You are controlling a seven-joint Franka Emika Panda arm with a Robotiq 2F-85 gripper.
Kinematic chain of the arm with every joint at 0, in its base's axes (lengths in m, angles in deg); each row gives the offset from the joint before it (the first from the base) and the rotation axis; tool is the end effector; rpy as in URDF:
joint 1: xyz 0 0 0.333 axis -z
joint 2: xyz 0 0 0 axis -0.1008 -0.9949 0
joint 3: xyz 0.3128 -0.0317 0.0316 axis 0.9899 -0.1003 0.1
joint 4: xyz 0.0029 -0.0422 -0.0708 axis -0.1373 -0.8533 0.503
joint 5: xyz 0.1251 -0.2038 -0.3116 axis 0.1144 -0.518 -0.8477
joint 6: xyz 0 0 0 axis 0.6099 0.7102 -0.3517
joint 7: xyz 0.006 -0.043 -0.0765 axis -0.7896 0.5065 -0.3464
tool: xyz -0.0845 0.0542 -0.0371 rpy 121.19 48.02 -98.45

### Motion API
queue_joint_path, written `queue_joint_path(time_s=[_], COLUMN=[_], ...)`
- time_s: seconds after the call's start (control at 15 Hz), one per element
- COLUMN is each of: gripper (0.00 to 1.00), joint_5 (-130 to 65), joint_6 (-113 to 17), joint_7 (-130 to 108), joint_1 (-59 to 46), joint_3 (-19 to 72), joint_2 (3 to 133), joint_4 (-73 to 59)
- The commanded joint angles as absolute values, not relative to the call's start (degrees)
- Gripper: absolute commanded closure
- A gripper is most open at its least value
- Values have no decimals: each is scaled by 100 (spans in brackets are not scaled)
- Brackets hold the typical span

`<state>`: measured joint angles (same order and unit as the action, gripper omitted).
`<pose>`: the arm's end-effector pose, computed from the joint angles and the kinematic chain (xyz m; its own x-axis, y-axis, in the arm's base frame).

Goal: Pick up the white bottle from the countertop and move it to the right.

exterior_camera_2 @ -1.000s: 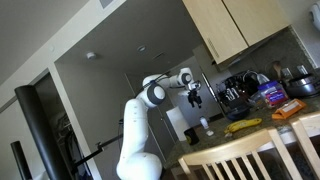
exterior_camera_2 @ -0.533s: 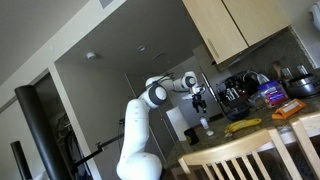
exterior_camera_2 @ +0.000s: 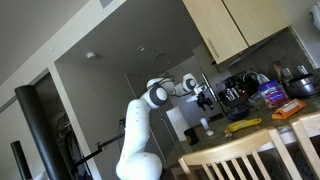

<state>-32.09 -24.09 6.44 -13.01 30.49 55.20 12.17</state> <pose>0.7156 0.0893 0.4752 0.9588 -0.2418 0.1491 -0.2413 -0.9702 -0.0216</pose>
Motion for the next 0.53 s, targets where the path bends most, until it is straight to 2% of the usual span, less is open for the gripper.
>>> queue_joint_path(time_s=[0.0,0.13,0.47], gripper=[0,0,0], joint_5=[-3005,-2823,-2905], joint_6=[-2663,-2291,-2387], joint_7=[531,346,513], joint_1=[-1539,-1623,-1776], joint_3=[3308,3481,3408], joint_2=[5324,5232,5100], joint_4=[783,703,820])
